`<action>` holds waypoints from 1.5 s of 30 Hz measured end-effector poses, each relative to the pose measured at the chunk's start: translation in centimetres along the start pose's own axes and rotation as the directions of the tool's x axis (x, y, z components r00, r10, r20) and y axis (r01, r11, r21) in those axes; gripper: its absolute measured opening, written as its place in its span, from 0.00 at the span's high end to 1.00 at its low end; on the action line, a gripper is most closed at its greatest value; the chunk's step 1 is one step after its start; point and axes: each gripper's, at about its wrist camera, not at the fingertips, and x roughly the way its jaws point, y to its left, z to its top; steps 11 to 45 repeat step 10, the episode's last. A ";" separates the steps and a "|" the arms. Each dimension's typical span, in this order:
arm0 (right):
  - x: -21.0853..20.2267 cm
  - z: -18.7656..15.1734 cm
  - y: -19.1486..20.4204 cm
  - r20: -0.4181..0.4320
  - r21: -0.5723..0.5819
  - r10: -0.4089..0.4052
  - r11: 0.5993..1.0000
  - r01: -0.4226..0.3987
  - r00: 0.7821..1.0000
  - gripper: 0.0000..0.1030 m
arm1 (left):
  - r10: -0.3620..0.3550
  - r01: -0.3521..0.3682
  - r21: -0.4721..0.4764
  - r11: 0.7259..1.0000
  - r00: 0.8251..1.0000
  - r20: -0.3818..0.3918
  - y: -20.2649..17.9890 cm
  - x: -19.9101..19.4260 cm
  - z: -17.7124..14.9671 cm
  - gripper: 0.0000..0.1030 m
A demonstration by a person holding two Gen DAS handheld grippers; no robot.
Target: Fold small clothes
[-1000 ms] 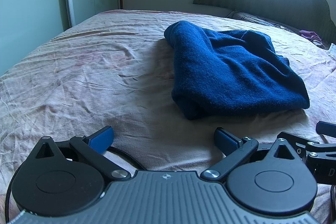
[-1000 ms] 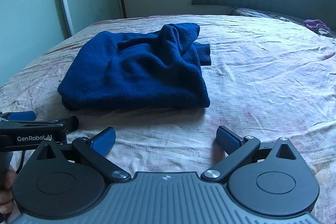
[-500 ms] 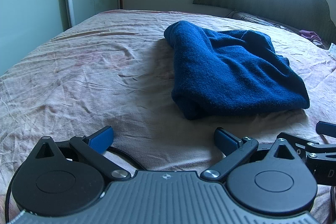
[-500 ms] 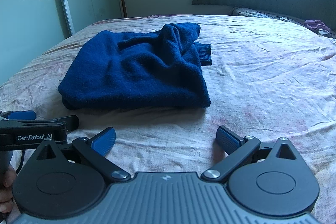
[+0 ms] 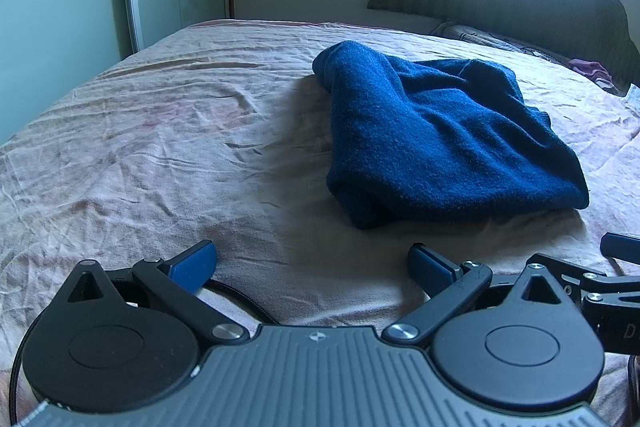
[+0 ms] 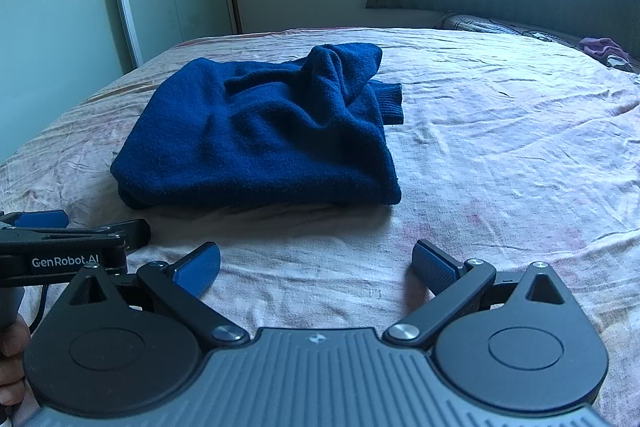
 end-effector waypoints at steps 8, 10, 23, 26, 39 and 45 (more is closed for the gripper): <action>0.0 0.0 0.0 0.000 0.000 0.000 1.000 0.000 1.000 0.00 | -0.004 0.004 -0.008 1.000 1.000 0.004 0.0 -0.1 0.1 0.00; 0.0 0.0 0.0 0.000 0.001 0.001 1.000 -0.001 1.000 0.00 | -0.013 0.013 -0.015 1.000 1.000 0.009 0.1 -0.3 0.1 0.01; 0.0 0.0 0.0 0.000 0.001 0.001 1.000 -0.001 1.000 0.00 | -0.013 0.013 -0.015 1.000 1.000 0.009 0.1 -0.3 0.1 0.01; 0.0 0.0 0.0 0.000 0.001 0.001 1.000 -0.001 1.000 0.00 | -0.013 0.013 -0.015 1.000 1.000 0.009 0.1 -0.3 0.1 0.01; 0.0 0.0 0.0 0.000 0.001 0.001 1.000 -0.001 1.000 0.00 | -0.013 0.013 -0.015 1.000 1.000 0.009 0.1 -0.3 0.1 0.01; 0.0 0.0 0.0 0.000 0.001 0.001 1.000 -0.001 1.000 0.00 | -0.013 0.013 -0.015 1.000 1.000 0.009 0.1 -0.3 0.1 0.01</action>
